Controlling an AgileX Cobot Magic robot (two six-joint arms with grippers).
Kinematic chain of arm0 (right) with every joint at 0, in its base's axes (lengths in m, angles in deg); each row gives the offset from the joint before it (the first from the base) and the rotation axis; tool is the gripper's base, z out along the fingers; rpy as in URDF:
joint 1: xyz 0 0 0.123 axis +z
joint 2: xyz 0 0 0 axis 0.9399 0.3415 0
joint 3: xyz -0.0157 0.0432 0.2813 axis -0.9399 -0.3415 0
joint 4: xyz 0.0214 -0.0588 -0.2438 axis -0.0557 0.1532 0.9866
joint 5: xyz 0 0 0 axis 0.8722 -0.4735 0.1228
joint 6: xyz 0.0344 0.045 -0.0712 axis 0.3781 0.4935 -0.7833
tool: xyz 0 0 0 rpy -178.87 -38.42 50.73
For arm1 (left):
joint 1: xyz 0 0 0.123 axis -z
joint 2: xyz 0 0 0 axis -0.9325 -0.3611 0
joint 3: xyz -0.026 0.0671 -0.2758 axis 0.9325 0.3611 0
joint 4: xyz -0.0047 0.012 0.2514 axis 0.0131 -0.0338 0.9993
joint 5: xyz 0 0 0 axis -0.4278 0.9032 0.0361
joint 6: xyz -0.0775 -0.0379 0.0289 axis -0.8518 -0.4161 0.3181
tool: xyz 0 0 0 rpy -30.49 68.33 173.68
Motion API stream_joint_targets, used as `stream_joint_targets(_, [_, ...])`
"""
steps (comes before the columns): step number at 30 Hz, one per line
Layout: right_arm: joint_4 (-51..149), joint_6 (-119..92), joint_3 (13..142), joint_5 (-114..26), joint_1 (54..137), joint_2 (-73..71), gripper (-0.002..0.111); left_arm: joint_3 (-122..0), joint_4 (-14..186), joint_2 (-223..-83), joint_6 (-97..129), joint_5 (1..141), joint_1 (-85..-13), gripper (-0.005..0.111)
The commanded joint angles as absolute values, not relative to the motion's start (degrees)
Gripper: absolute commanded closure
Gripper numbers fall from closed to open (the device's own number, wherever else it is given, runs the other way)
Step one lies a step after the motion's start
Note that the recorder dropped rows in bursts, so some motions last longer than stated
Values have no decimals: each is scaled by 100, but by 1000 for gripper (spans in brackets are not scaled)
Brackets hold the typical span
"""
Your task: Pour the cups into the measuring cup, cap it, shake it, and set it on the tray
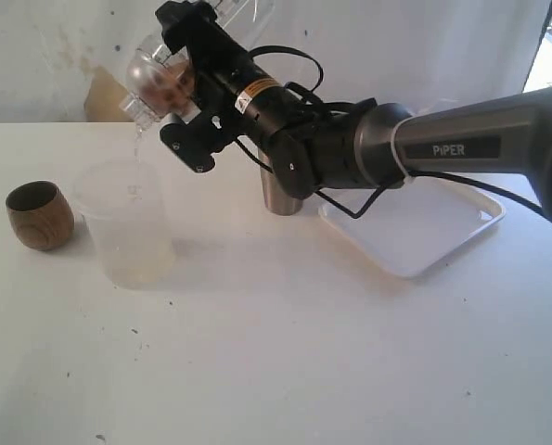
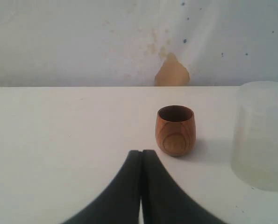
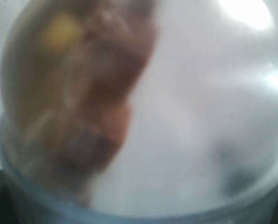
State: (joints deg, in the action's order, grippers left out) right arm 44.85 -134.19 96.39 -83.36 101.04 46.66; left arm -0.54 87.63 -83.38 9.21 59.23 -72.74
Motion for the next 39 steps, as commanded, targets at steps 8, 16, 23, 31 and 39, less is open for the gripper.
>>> stream_joint_targets(8, [4453,-13492,9659,-8597,10059,4591,108,-24,8756,-8317,921,5968,-7279,107])
stream_joint_targets(16, [4453,-13492,9659,-8610,10059,4591,108,-24,8756,-8317,921,5968,-7279,107])
stream_joint_targets(23, [4453,-13492,9659,-8610,10059,4591,108,-24,8756,-8317,921,5968,-7279,107])
stream_joint_targets(31, [4437,-13350,9659,-8576,10059,4591,108,-24,8756,-8317,921,5968,-7279,107])
stream_joint_targets(39, [4437,-13357,9659,-8490,10059,4591,108,-24,8756,-8317,921,5968,-7279,107])
